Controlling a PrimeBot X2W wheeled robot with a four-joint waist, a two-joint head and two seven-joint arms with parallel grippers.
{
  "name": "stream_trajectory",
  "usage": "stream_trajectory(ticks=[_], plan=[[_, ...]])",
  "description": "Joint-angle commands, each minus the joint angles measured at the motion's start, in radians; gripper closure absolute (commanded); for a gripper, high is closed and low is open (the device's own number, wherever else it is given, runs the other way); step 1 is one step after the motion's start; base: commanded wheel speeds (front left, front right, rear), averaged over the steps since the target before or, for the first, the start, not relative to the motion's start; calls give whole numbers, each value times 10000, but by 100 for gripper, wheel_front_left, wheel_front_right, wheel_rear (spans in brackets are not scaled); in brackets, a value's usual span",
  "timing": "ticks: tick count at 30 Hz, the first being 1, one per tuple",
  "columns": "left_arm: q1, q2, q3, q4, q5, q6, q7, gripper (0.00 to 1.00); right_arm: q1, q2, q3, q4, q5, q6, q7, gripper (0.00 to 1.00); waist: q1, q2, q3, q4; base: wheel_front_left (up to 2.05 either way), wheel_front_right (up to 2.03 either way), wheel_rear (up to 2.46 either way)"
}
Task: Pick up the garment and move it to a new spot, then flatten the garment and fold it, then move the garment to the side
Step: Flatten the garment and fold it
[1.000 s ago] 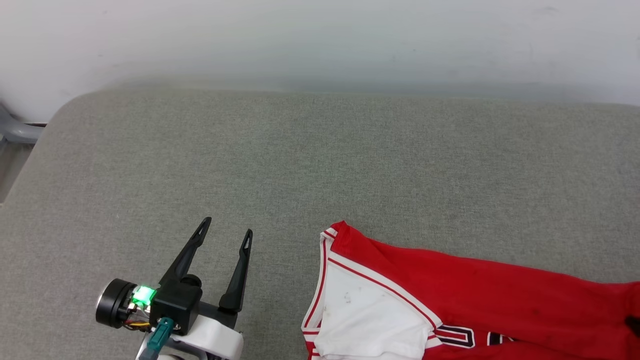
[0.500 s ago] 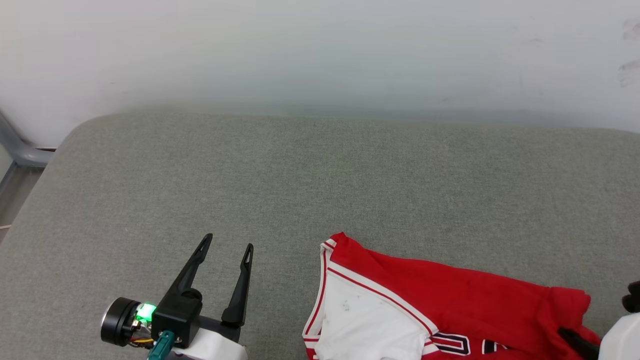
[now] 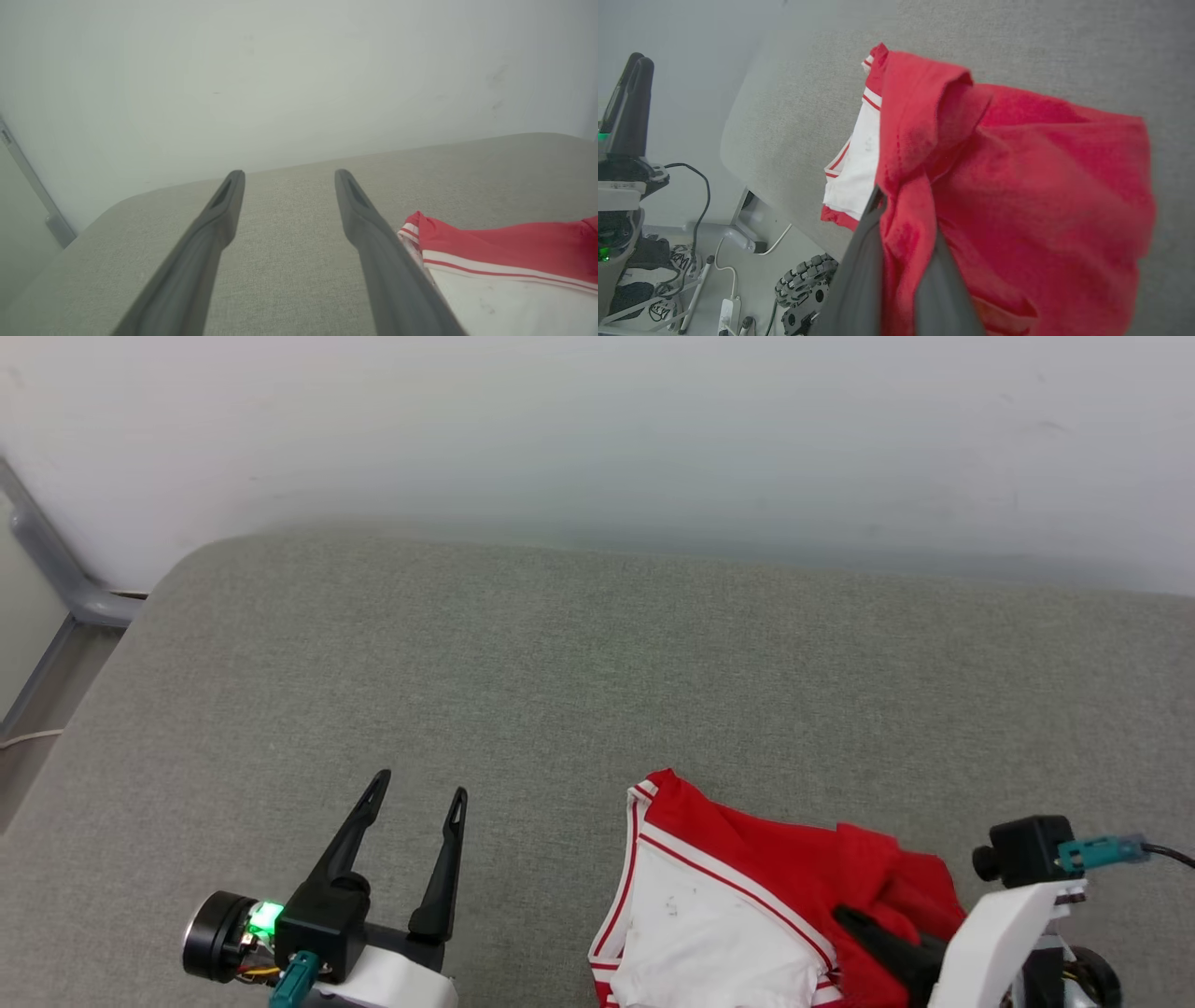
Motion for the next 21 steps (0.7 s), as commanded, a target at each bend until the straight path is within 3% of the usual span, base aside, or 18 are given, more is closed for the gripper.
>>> stream_trajectory(ticks=[1, 9, 14, 21], plan=[[-59, 28, 77, -29, 31, -54, -21, 0, -198, 186, 70, 8, -51, -9, -45, 100, 0, 0, 31, 72, 0, 0, 0], [-122, 81, 234, -21, 31, -148, -21, 0, -808, 850, 589, 863, 105, -7, -863, 100, 0, 0, 100, 404, 0, 0, 0], [-179, 51, 273, 8, 62, -171, -21, 0, -1256, 856, 934, 2239, 1137, -7, -2121, 100, 0, 0, 174, 562, 0, 0, 0], [-253, -15, 270, 42, 84, -241, -21, 0, -2060, 852, 1659, 4271, 1482, -7, -3572, 100, 0, 0, 313, 731, 0, 0, 0]])
